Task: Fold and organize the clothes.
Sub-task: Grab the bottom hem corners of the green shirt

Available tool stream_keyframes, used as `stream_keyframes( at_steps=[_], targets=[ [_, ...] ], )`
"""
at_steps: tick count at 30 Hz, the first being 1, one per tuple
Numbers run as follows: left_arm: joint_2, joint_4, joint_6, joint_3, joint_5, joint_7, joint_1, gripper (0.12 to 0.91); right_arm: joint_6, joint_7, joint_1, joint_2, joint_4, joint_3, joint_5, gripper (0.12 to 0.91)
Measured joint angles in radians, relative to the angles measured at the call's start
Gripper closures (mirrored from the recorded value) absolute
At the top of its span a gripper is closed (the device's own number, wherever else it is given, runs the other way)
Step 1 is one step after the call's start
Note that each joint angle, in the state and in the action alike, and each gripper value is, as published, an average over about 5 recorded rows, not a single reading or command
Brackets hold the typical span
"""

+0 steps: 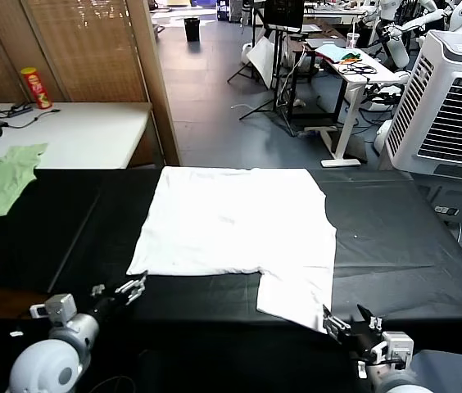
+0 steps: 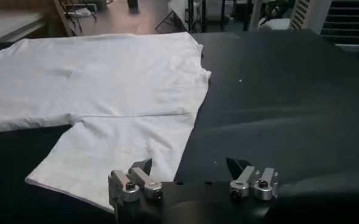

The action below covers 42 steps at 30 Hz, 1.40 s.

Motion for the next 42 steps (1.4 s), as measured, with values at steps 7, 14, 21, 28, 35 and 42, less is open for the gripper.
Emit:
stream_keyframes(
  at_steps=[7, 14, 21, 28, 35, 42],
  targets=[
    [-0.002, 0.038, 0.006, 0.007, 0.025, 0.013, -0.018, 0.232, -0.001, 0.003, 0.022, 0.002, -0.031, -0.026, -0.034, 0.227],
    [-0.003, 0.085, -0.008, 0.028, 0.030, 0.023, -0.046, 0.232, 0.000, -0.006, 0.052, 0.004, -0.068, -0.055, -0.076, 0.227],
    [-0.003, 0.130, -0.021, 0.052, 0.045, 0.023, -0.082, 0.232, 0.008, -0.034, 0.069, 0.007, -0.095, -0.077, -0.106, 0.324],
    [-0.003, 0.147, -0.025, 0.058, 0.048, 0.021, -0.094, 0.339, 0.013, -0.040, 0.069, 0.017, -0.106, -0.084, -0.102, 0.589],
    [-0.004, 0.144, -0.027, 0.060, 0.049, 0.023, -0.088, 0.662, 0.020, -0.038, 0.056, 0.021, -0.093, -0.078, -0.098, 0.897],
    [-0.011, 0.130, -0.031, 0.050, 0.048, 0.025, -0.071, 0.905, 0.021, -0.021, 0.030, 0.025, -0.063, -0.061, -0.093, 0.904]
  ],
)
